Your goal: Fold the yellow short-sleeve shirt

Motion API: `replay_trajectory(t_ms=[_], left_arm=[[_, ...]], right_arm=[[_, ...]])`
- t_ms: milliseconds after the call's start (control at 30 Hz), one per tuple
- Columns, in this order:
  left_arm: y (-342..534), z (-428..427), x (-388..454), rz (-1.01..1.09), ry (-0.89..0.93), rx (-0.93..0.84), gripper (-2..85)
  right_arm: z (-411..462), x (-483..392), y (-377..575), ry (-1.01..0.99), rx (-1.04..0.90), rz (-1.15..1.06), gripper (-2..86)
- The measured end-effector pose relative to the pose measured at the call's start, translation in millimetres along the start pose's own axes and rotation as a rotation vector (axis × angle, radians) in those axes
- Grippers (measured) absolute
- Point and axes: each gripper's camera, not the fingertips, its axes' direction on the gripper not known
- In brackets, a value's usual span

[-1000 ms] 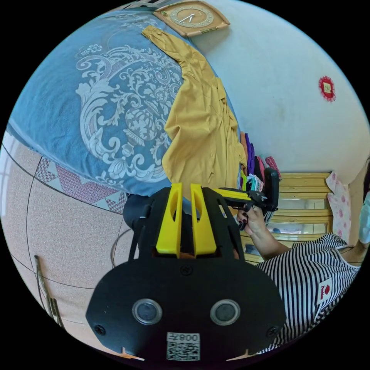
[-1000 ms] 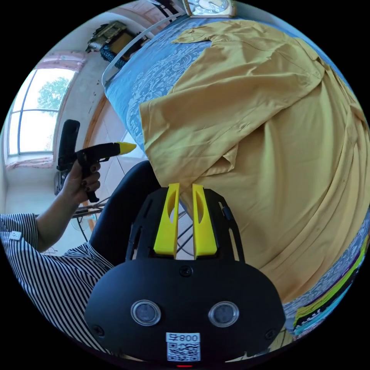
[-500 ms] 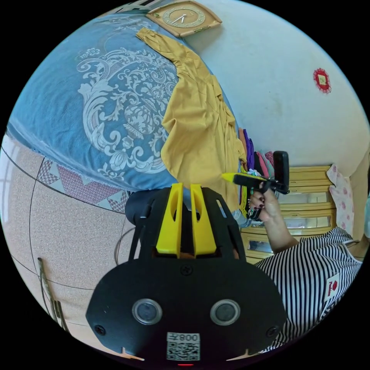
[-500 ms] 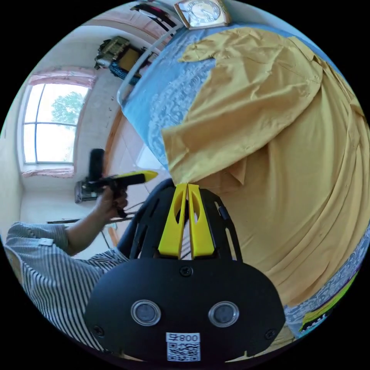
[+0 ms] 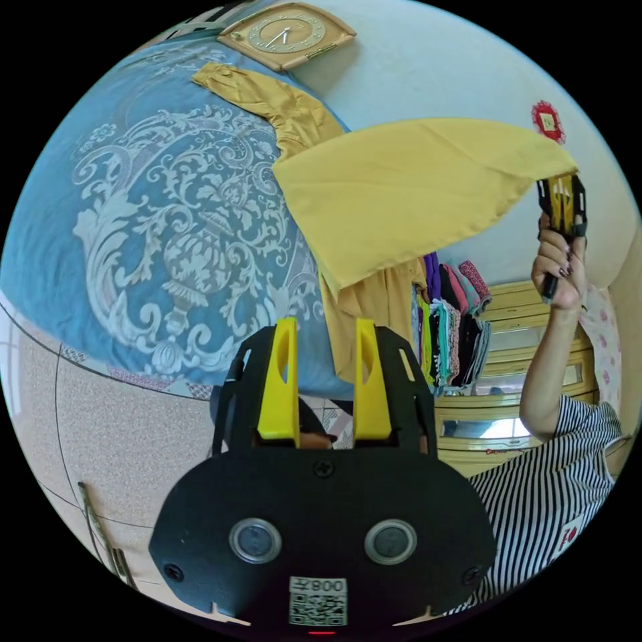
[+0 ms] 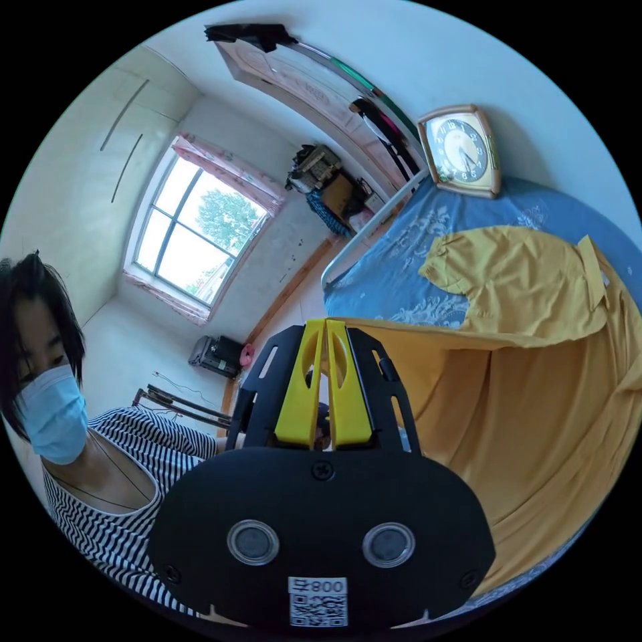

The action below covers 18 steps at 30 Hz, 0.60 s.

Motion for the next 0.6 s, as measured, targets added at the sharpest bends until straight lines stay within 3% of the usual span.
replay_trajectory(t_ms=[300,467,600], left_arm=[[-23,13,31,0.012,0.03,0.0,13.1],[-31,3,45,-0.041,-0.09,0.023,3.2],[-26,-37,48,-0.035,-0.104,0.086,1.2]], right_arm=[[-15,31,6,-0.014,0.015,0.007,0.2],[-24,50,10,-0.034,0.033,0.017,0.2],[-44,64,13,-0.043,0.065,0.01,0.2]])
